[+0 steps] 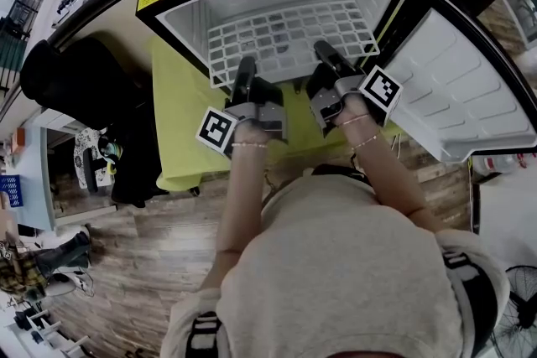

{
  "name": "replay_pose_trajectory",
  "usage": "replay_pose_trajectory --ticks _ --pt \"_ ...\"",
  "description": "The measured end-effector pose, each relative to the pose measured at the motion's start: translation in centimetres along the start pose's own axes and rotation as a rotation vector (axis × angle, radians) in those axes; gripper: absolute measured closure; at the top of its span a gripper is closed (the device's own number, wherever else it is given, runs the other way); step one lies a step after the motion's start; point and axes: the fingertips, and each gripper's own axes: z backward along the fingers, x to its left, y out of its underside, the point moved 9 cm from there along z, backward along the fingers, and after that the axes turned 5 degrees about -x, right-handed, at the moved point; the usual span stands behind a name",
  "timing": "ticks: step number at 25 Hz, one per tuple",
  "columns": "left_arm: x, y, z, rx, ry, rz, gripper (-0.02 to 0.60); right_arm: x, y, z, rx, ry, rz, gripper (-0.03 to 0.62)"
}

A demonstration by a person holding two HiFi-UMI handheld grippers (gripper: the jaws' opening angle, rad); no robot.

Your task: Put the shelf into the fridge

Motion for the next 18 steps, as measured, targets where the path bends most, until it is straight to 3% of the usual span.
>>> replay_pose_trajectory --ticks 14,18 --pt "0.1 -0.3 -1.6 -0.012 -0.003 -0.005 0.548 0.0 -0.3 -1.6 -0.013 0.020 -0.006 0.569" --pt "-0.3 -0.3 -1.4 -0.017 0.010 -0.023 0.499 0.2 -0.5 -1.5 0.018 0.014 0.005 0.544"
